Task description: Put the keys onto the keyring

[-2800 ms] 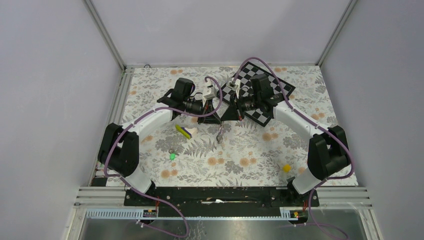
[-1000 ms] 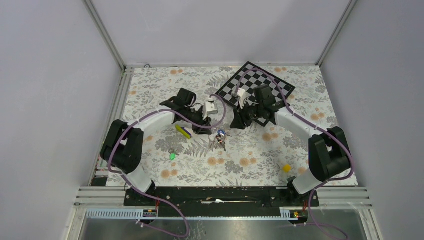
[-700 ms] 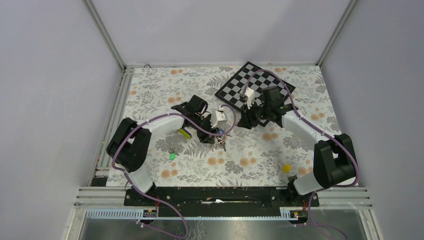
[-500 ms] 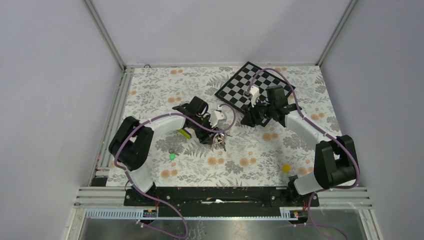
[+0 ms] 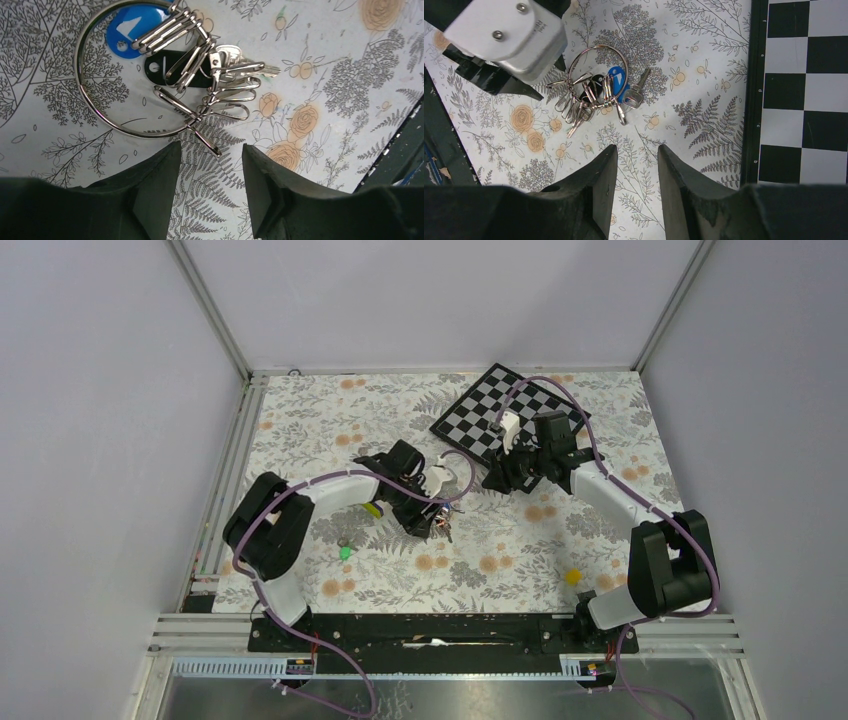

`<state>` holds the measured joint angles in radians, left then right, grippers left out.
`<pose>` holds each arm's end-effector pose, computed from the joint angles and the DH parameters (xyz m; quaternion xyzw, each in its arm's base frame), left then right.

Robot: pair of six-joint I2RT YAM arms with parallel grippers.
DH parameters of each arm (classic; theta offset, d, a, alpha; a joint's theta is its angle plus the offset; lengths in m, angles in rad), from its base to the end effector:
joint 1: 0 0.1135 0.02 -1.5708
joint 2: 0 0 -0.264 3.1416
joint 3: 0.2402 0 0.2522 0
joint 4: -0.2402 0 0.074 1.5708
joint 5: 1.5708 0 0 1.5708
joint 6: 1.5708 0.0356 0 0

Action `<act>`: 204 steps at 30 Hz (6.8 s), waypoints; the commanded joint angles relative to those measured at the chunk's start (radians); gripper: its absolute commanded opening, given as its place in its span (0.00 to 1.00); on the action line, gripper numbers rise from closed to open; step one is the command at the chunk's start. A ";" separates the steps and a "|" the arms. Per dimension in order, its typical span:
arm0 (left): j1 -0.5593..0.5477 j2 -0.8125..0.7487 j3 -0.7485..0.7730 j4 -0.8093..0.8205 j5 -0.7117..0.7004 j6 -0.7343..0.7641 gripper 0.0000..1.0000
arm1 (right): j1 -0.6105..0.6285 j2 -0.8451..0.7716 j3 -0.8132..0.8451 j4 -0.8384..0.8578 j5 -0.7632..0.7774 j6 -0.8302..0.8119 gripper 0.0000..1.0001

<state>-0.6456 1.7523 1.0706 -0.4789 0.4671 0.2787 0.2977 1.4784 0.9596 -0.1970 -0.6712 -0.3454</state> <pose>0.2602 -0.2161 0.1684 0.4669 0.8315 -0.2589 0.1535 0.2946 0.1136 0.2402 -0.4011 0.7721 0.2903 0.3985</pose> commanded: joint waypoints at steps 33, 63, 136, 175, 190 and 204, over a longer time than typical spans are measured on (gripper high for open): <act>-0.025 -0.044 0.385 -0.352 0.212 0.348 0.03 | -0.041 -0.026 0.001 0.136 -0.465 0.167 0.45; -0.040 -0.093 0.463 -0.237 0.172 0.181 0.00 | 0.025 0.069 -0.041 0.350 -0.532 0.440 0.50; 0.093 -0.217 0.169 0.313 0.400 0.096 0.62 | -0.058 0.237 -0.173 1.561 -0.524 1.604 0.00; 0.086 -0.179 0.072 0.559 0.480 -0.077 0.17 | -0.063 0.240 -0.175 1.538 -0.525 1.584 0.00; 0.084 -0.169 0.093 0.559 0.506 -0.089 0.01 | -0.063 0.246 -0.179 1.511 -0.524 1.560 0.00; 0.080 -0.191 0.170 0.272 0.463 0.161 0.00 | -0.068 0.187 -0.168 1.253 -0.535 1.324 0.39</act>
<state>-0.5575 1.5818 1.1641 -0.0982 0.9142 0.2970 0.2371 1.7256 0.7803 1.1545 -1.1973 1.1202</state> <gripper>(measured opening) 0.040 0.333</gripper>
